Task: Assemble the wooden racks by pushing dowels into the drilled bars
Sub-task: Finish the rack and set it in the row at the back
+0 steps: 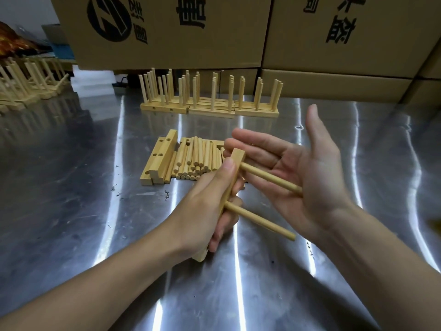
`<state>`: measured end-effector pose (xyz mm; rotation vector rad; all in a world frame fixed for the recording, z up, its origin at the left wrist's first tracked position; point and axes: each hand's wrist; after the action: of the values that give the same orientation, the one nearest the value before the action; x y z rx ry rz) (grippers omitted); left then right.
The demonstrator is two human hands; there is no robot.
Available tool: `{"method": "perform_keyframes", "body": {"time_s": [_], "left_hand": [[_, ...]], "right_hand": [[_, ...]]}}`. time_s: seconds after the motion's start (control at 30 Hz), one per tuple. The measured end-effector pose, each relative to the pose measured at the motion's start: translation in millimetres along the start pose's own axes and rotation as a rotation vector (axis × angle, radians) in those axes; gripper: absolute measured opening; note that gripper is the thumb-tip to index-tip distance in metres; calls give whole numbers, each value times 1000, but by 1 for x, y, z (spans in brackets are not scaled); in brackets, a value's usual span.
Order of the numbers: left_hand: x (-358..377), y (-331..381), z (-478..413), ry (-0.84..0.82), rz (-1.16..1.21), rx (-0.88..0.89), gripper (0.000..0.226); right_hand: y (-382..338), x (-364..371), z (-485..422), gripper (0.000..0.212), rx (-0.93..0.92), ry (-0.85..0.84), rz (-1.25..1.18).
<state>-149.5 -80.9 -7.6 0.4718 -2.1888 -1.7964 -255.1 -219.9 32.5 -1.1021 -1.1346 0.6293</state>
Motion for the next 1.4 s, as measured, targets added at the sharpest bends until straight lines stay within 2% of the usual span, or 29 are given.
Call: {"method": "perform_keyframes", "body": {"time_s": [0.33, 0.6, 0.73, 0.9, 1.13, 1.4], "left_hand": [[-4, -4, -3, -62, 10, -2, 70], [-1, 1, 0, -50, 34, -15, 61], [-4, 5, 0, -20, 119, -22, 55], [-7, 3, -2, 73, 180, -4, 56], [-7, -6, -4, 172, 73, 17, 59], [-3, -8, -1, 159, 21, 28, 60]], "right_hand": [[3, -6, -5, 90, 13, 38, 9], [-3, -3, -3, 90, 41, 46, 8], [-10, -1, -2, 95, 23, 22, -105], [5, 4, 3, 98, -50, 115, -260], [18, 20, 2, 98, -30, 190, -284], [21, 24, 2, 95, -18, 260, -320]]}}
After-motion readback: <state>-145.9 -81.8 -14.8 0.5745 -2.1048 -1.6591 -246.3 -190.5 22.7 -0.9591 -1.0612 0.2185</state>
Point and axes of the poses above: each hand's wrist, its own z-axis away from the middle knuckle, its own x-axis out of the palm, y = z × x, and after that the axes turned 5 degrees about x, right-handed
